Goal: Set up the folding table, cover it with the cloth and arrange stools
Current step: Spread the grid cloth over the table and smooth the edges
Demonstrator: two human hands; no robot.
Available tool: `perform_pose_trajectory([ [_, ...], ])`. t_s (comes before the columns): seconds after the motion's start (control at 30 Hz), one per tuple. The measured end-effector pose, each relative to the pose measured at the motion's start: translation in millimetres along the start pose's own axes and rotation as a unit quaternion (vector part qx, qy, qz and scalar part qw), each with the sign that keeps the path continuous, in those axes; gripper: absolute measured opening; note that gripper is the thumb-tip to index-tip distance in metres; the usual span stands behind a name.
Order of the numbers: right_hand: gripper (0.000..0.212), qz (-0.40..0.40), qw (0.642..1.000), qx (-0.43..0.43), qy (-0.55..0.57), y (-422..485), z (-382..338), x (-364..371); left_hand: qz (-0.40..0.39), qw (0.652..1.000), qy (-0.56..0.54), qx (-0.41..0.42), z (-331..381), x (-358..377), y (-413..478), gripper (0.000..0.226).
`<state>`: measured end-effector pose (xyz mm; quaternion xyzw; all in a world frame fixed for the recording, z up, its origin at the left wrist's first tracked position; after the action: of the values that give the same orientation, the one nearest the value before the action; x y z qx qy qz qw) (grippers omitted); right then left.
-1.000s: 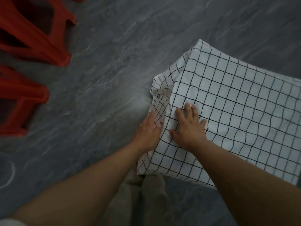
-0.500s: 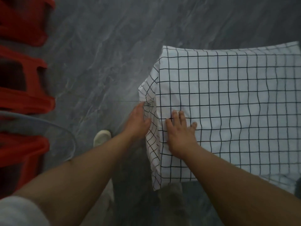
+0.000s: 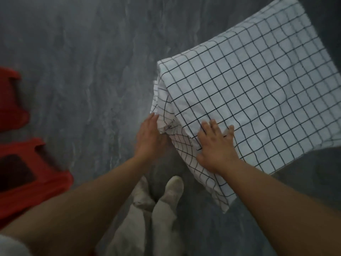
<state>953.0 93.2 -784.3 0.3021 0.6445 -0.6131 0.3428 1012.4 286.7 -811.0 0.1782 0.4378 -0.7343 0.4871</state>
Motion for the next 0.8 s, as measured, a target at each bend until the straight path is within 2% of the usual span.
perform_pose_trajectory([
  [0.1, 0.058, 0.076, 0.994, 0.044, 0.062, -3.9, 0.1, -9.1, 0.029, 0.978, 0.142, 0.152, 34.1, -15.3, 1.2, 0.085],
  [0.2, 0.078, 0.110, 0.975, 0.137, 0.135, -26.1, 7.1, -4.6, 0.002, 0.937, 0.254, 0.239, 62.6, -17.1, 12.3, 0.095],
  [0.27, 0.093, 0.092, 0.967, 0.176, 0.161, -38.4, 6.9, 9.4, 0.005, 0.908, 0.322, 0.267, 75.5, -22.1, 28.0, 0.101],
  [0.37, 0.104, 0.066, 0.953, 0.234, 0.179, -49.4, 9.5, 35.9, 0.008, 0.841, 0.417, 0.345, 96.2, -15.3, 50.4, 0.109],
  [0.47, 0.105, 0.059, 0.942, 0.273, 0.186, -50.0, 12.4, 52.5, -0.014, 0.789, 0.457, 0.410, 106.5, 3.6, 72.9, 0.124],
  [0.53, 0.110, 0.052, 0.939, 0.292, 0.172, -51.9, 15.9, 60.2, -0.021, 0.762, 0.479, 0.436, 103.9, 12.3, 88.0, 0.126],
  [0.63, 0.122, 0.028, 0.931, 0.334, 0.148, -63.8, 25.2, 76.9, -0.004, 0.736, 0.494, 0.463, 96.8, 9.5, 112.6, 0.115],
  [0.8, 0.117, 0.009, 0.906, 0.401, 0.132, -85.8, 32.6, 105.9, 0.009, 0.693, 0.474, 0.543, 89.1, -5.4, 137.6, 0.097],
])
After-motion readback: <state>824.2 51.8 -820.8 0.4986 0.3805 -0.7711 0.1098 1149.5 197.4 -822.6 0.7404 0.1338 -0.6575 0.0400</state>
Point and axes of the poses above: each hand's wrist, its own y-axis towards the middle knuckle, its own x-axis out of the palm, z = x × y, the point moved 8 cm from there along y, towards the middle knuckle, and after that the axes turned 1 degree about -z, right-handed, at the moved point
